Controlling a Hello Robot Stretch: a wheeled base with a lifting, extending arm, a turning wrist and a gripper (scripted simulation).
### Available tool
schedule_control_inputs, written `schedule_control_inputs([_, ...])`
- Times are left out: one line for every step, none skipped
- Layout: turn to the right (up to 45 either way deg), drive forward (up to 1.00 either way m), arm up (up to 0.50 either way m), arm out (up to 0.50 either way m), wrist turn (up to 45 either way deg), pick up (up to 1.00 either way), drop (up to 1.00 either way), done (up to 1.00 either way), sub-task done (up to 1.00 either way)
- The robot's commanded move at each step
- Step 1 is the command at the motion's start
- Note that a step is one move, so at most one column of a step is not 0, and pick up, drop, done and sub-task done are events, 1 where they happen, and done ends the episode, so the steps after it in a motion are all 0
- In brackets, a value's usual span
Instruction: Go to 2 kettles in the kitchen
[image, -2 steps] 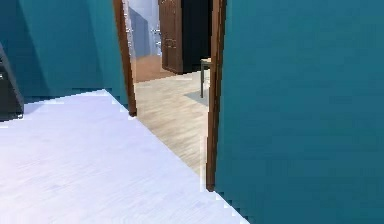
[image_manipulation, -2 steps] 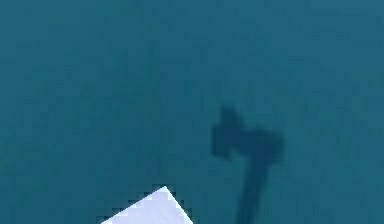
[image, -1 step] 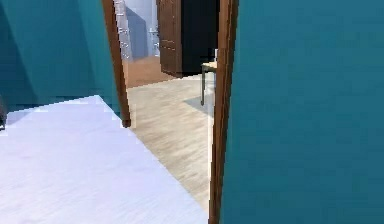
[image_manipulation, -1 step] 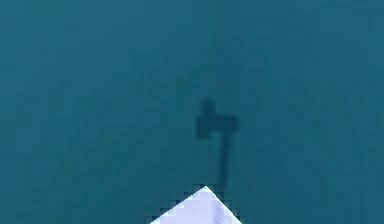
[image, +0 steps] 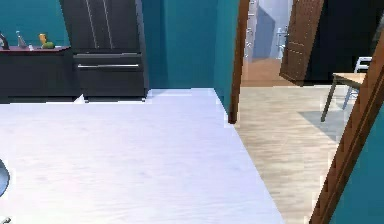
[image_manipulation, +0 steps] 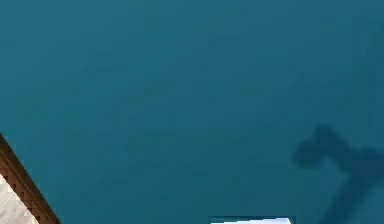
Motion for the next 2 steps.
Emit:
schedule_control_inputs([-3.0,0.00,0.00,0.00,0.0,0.00,0.00,0.00,0.00])
schedule_control_inputs([45.0,0.00,0.00,0.00,0.0,0.00,0.00,0.00,0.00])
